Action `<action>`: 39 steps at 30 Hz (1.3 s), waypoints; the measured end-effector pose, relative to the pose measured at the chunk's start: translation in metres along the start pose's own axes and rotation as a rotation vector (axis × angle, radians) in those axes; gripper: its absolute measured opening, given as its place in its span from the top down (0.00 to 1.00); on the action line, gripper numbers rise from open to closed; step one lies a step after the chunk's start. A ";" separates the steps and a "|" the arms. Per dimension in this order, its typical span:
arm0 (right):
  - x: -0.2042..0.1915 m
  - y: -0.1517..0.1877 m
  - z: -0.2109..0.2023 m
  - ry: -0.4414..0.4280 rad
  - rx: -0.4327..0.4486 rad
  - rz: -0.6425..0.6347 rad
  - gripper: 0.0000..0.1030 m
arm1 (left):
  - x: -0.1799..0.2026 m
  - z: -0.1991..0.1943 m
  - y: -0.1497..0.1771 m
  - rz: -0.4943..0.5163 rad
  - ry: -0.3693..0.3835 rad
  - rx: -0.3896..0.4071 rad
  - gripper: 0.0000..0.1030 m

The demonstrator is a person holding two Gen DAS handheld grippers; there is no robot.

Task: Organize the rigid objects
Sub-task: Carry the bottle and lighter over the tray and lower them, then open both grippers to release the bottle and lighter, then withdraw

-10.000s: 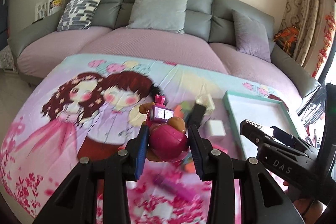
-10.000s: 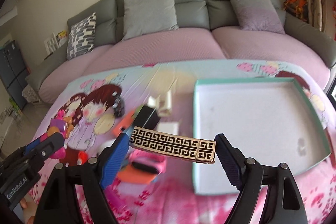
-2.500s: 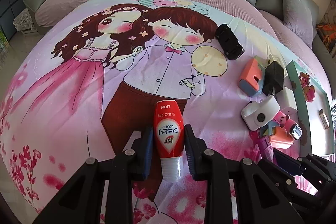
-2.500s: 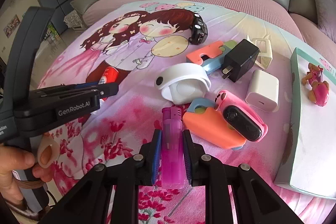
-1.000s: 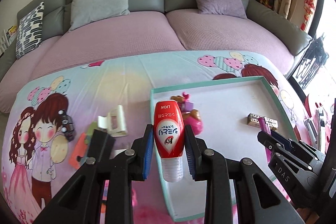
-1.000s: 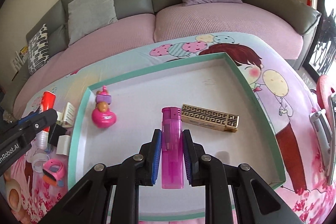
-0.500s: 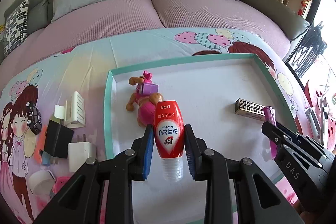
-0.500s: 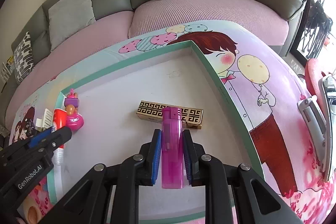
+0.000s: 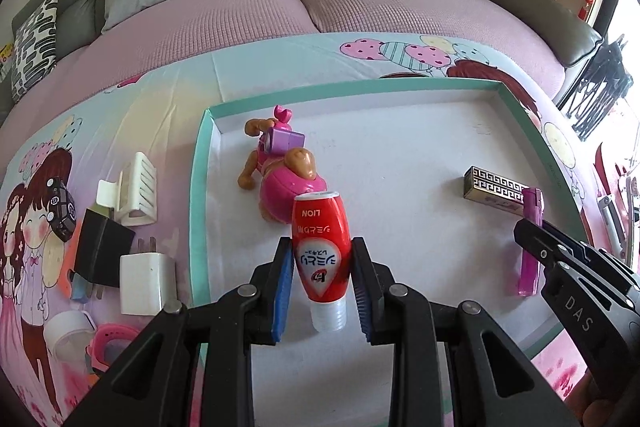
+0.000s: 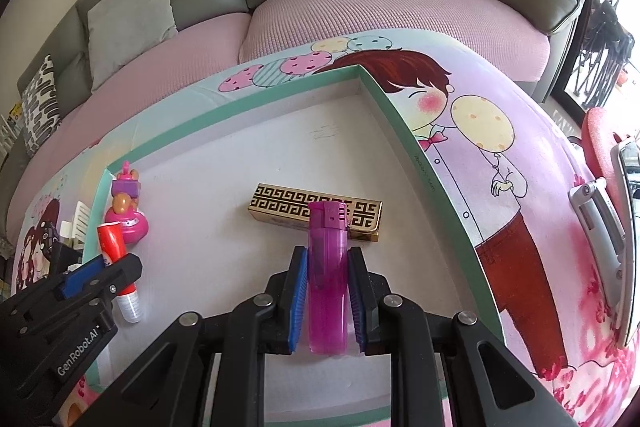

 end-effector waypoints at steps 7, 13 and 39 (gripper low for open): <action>-0.001 -0.001 0.000 -0.004 -0.001 -0.002 0.79 | -0.001 0.001 -0.003 -0.016 -0.011 -0.002 0.71; -0.005 -0.001 -0.002 -0.004 0.007 -0.020 0.76 | -0.007 -0.008 -0.004 -0.046 -0.024 0.020 0.55; -0.009 -0.002 0.001 0.018 0.021 -0.034 0.18 | -0.041 -0.021 0.002 -0.184 -0.121 0.101 0.11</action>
Point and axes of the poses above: each gripper's, at about its wrist camera, not at the fingertips, and z roughly the way its jaws point, x to its right, y to its underside, the point moved 1 cm from there along z, roughly the way its jaws point, and after that the axes turned 11 degrees about -x, right-handed, at the moved point
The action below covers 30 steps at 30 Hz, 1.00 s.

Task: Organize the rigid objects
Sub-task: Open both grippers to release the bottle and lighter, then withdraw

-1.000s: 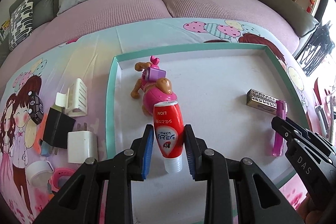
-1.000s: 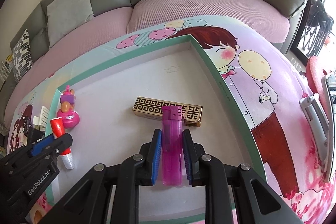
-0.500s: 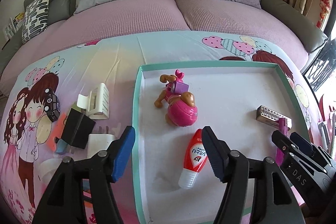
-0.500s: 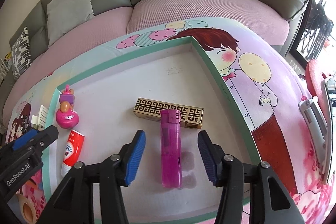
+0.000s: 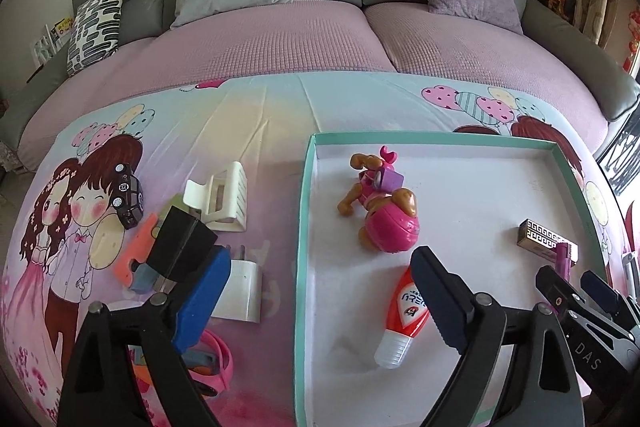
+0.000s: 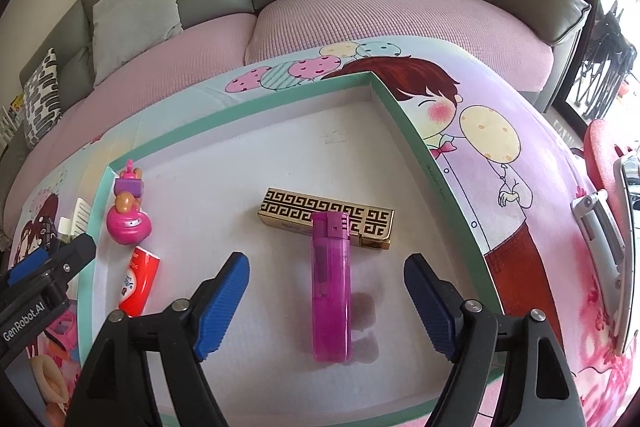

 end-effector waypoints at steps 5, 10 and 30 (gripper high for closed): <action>0.000 0.000 -0.002 0.010 0.016 -0.003 0.00 | -0.006 -0.001 0.000 -0.022 -0.015 0.012 0.00; -0.002 0.000 0.000 0.003 0.004 -0.010 0.00 | -0.011 0.002 0.001 -0.047 0.001 0.007 0.00; -0.035 0.001 -0.012 -0.077 0.060 -0.076 0.00 | -0.041 -0.012 0.003 -0.116 -0.013 0.067 0.00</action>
Point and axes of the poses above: each gripper's, at about its wrist camera, not at the fingertips, and z roughly the way its jaws point, x to its right, y to its underside, the point moved 1 cm from there along z, roughly the way its jaws point, and after that the axes turned 11 degrees about -x, right-handed, at the moved point
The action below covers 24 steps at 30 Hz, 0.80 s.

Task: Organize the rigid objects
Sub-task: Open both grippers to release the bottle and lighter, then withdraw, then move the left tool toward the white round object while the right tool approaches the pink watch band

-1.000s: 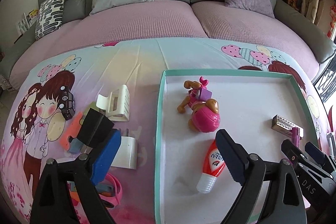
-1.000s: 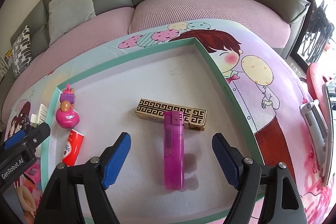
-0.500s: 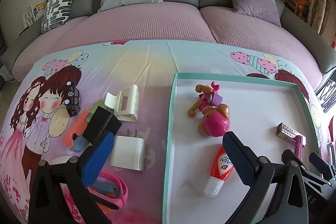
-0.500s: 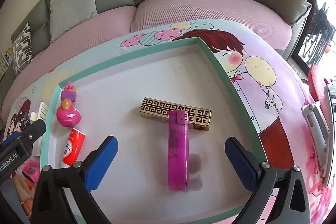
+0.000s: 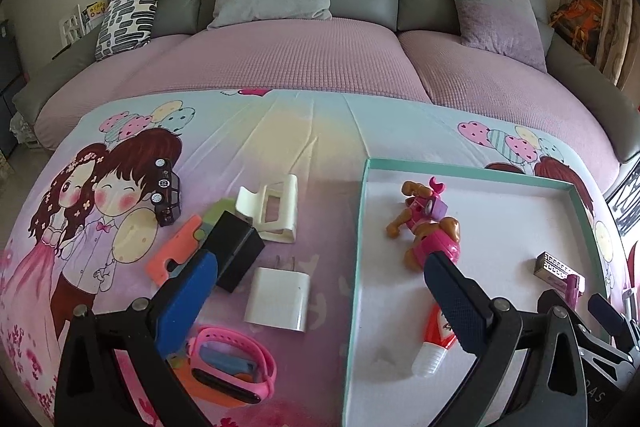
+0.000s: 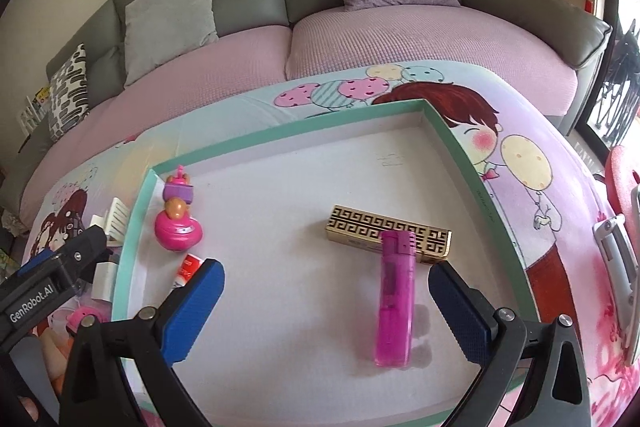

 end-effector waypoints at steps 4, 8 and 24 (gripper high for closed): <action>-0.017 0.001 0.002 -0.014 -0.005 -0.035 0.00 | -0.019 -0.003 0.000 -0.045 -0.002 0.006 0.00; -0.031 0.002 0.001 -0.026 0.000 -0.055 0.00 | -0.041 -0.004 0.001 -0.089 -0.008 -0.001 0.00; -0.112 0.011 0.001 -0.206 -0.004 -0.170 0.00 | -0.112 -0.016 0.008 -0.219 -0.100 0.010 0.00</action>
Point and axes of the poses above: each gripper's, at about its wrist camera, not at the fingertips, and z roughly the way its jaws point, x to its right, y to its underside, the point moved 1 cm from there along z, roughly the way its jaws point, and after that the axes turned 11 degrees about -x, right-handed, at the moved point
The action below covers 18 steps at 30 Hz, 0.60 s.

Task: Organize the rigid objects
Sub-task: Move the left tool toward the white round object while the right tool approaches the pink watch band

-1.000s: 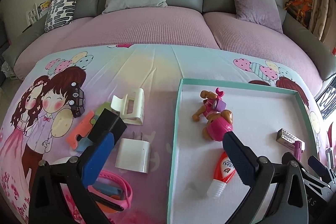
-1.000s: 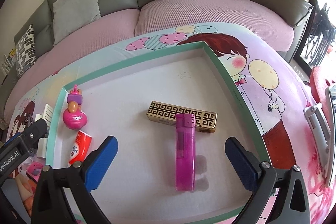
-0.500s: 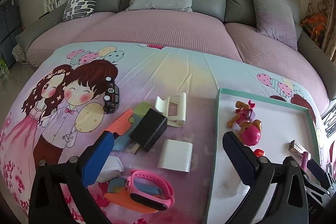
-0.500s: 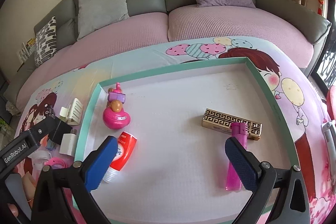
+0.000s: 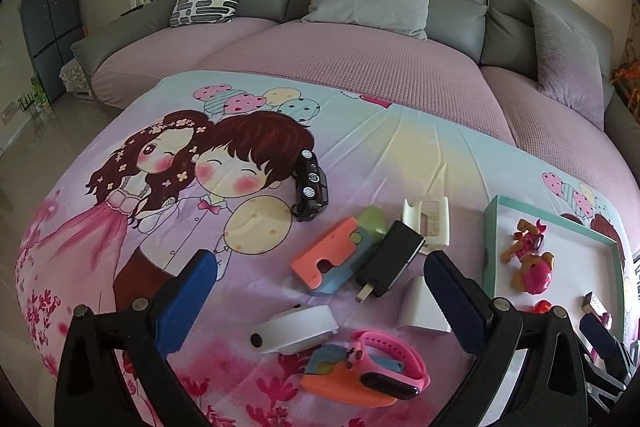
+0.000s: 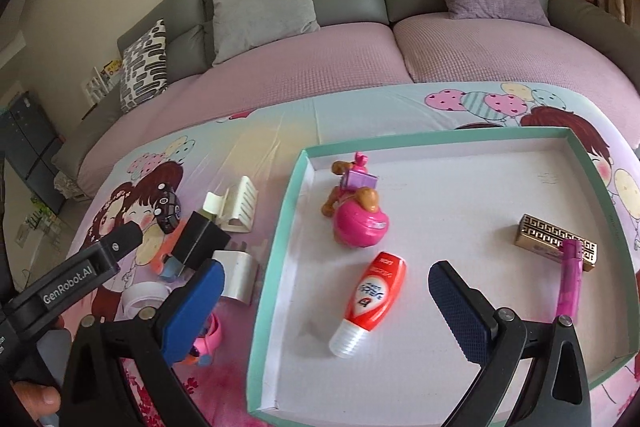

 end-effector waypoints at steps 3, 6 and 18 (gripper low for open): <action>-0.012 0.001 0.006 -0.007 -0.016 -0.033 0.00 | -0.007 0.003 0.003 0.012 -0.013 -0.015 0.00; -0.021 0.004 0.012 0.011 -0.030 -0.060 0.00 | -0.016 0.004 0.007 0.004 -0.007 -0.030 0.00; -0.064 0.016 0.029 -0.012 -0.081 -0.177 0.03 | -0.070 0.021 0.016 -0.089 0.060 -0.111 0.00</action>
Point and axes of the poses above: each gripper's, at about its wrist camera, not at the fingertips, and z roughly the way its jaws point, x to its right, y to its underside, the point moved 1 cm from there along z, roughly the way its jaws point, and after that the axes turned 11 degrees about -x, right-handed, at the moved point
